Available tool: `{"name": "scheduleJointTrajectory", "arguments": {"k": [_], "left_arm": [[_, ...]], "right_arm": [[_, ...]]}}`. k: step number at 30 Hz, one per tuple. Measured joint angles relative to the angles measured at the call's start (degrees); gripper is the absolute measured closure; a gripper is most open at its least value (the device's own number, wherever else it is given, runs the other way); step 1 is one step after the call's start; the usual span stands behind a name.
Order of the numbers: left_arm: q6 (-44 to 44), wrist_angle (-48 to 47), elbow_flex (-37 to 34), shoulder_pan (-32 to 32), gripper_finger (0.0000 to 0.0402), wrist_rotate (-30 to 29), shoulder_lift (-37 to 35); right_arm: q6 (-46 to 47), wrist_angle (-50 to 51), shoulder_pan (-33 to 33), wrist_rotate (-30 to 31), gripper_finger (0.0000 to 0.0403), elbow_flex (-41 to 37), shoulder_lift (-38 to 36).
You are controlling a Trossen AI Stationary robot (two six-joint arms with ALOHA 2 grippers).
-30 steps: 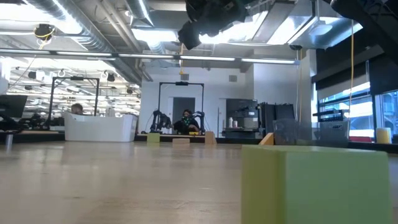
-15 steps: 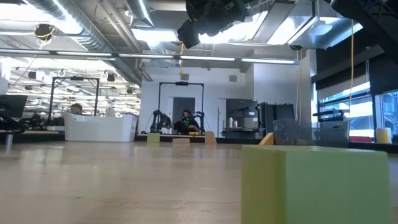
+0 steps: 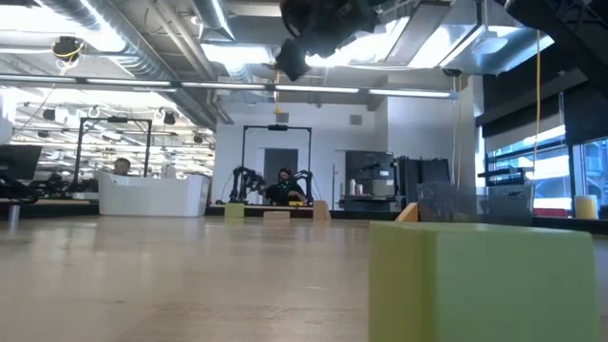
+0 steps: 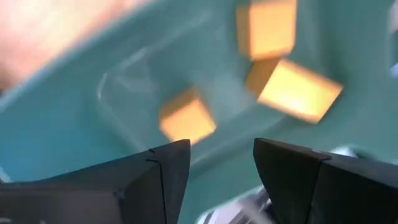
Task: Sort & place blocks by color
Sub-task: Put the brown block into the white bin
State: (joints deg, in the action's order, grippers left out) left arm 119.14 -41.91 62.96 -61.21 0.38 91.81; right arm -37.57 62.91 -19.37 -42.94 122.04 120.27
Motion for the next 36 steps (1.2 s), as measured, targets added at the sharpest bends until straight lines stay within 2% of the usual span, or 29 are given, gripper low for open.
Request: {"name": "scheduleJointTrajectory", "arguments": {"k": [4,8,11,12,14,17,20,22,24,28,36], "left_arm": [[1.31,-1.75,0.0,0.21,0.0231,-11.42,-2.49],[2.29,-3.89,0.0,1.24,0.023,-24.44,-4.88],[2.17,-6.19,0.0,2.49,0.023,-31.56,-6.9],[1.76,-7.37,0.0,2.95,0.023,-33.86,-7.58],[-0.04,-9.74,0.0,4.14,0.023,-38.1,-9.12],[-5.15,-13.3,0.0,6.94,0.023,-42.23,-11.85],[-11.34,-16.77,0.0,10.81,0.023,-42.58,-15.09],[-14.55,-18.83,0.0,13.98,0.023,-42.55,-17.22],[-17.89,-20.19,0.0,17.38,0.023,-42.61,-19.32],[-27.34,-20.48,0.0,23.9,0.023,-42.6,-22.94],[-39.08,-20.42,0.0,33.54,0.023,-42.53,-26.74]], "right_arm": [[10.92,0.23,-0.93,13.63,0.0187,0.0,-0.04],[21.86,0.68,-1.9,36.09,0.0187,0.0,-0.42],[25.69,3.85,-3.91,53.43,0.0187,0.0,-0.44],[26.59,4.88,-4.75,57.22,0.0187,0.0,-0.44],[26.83,5.41,-6.4,60.95,0.0187,-0.44,-0.48],[27.95,5.99,-8.32,60.29,0.0187,-0.59,-0.46],[30.32,4.37,-9.97,58.35,0.0187,-0.59,-0.37],[28.41,3.01,-11.0,56.17,0.0187,-0.59,-0.26],[22.62,1.97,-11.69,52.05,0.0187,-0.59,-0.26],[4.95,1.78,-12.66,43.76,0.0187,-0.59,-0.24],[-22.02,0.56,-14.53,39.65,0.0187,-0.59,2.16]]}}
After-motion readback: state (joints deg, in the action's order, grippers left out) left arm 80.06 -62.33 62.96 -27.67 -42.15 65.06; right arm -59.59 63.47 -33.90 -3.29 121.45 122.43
